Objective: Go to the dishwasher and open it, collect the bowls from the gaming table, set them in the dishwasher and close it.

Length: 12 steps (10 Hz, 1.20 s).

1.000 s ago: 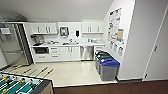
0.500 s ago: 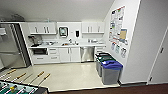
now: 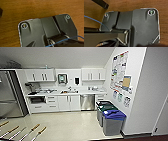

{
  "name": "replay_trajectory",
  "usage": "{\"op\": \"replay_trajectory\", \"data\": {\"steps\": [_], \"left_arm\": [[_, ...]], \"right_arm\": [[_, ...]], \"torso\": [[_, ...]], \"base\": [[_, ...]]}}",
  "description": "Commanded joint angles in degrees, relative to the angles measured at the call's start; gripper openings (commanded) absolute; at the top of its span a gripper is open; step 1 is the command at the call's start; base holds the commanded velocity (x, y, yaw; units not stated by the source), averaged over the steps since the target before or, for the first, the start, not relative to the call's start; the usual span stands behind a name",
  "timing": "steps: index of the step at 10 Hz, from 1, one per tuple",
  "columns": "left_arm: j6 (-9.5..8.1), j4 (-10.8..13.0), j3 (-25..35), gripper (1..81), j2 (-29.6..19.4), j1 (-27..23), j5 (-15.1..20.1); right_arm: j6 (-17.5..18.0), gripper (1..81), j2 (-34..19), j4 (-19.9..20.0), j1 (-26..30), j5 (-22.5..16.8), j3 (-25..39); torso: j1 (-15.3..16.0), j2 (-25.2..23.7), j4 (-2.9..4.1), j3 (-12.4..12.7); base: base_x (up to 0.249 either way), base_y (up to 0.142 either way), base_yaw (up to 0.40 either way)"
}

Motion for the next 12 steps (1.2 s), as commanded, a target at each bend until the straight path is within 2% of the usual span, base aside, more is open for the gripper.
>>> {"op": "replay_trajectory", "data": {"steps": [1,12], "left_arm": [[0.17,0.13,0.17,81.1,-0.25,-3.38,2.60],[0.17,0.13,0.17,81.1,-0.34,-3.29,2.60]], "right_arm": [[-0.24,81.1,-0.36,-0.02,2.87,-2.77,0.36],[-0.24,81.1,-0.36,0.24,2.79,-2.77,0.36]], "torso": [[0.00,0.00,0.00,0.00],[-0.02,0.00,0.00,0.00]], "base": [[0.266,0.000,0.000],[0.266,0.000,0.000]]}}
